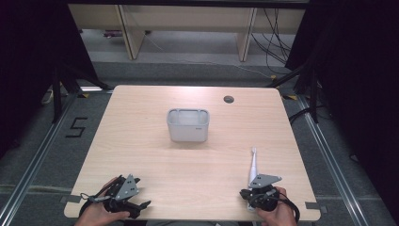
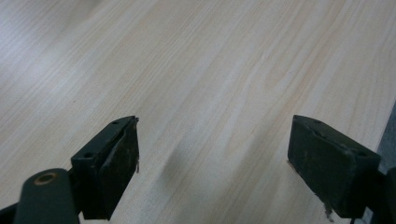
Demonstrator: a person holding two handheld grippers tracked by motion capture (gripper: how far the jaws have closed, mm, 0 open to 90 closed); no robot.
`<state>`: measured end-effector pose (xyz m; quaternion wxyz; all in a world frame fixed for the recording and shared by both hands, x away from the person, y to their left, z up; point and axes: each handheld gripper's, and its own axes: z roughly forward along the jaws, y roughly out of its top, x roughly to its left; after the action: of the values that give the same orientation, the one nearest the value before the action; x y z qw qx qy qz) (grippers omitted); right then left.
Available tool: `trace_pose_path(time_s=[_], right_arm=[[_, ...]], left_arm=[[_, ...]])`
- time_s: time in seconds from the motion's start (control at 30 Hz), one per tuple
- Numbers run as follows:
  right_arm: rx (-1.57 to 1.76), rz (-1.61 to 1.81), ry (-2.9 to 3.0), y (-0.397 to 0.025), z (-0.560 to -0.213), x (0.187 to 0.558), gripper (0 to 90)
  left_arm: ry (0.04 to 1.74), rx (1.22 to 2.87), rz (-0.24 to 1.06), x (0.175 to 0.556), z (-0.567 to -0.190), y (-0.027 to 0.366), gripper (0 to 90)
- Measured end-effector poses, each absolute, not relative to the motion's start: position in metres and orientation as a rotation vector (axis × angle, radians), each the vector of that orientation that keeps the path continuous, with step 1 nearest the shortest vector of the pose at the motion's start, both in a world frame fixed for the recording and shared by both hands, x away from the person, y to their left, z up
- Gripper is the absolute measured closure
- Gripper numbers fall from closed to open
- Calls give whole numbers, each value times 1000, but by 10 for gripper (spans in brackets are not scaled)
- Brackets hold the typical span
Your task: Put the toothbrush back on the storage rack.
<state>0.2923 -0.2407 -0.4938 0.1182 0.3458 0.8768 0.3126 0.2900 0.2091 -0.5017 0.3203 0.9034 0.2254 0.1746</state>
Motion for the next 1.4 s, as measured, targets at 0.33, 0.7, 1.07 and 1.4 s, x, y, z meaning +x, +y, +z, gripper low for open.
trace_pose_path(time_s=[0.33,0.7,1.07,1.4], right_arm=[[1075,889,2563,-251,-493,289,852],[1083,878,2553,-264,-494,289,852],[1126,837,2546,-274,-491,289,850],[1114,797,2569,-276,-489,290,845]], left_arm=[[593,2373,452,290,-502,209,163],[593,2365,458,290,-502,209,163],[594,2365,455,290,-502,209,163],[590,2387,472,291,-502,209,163]])
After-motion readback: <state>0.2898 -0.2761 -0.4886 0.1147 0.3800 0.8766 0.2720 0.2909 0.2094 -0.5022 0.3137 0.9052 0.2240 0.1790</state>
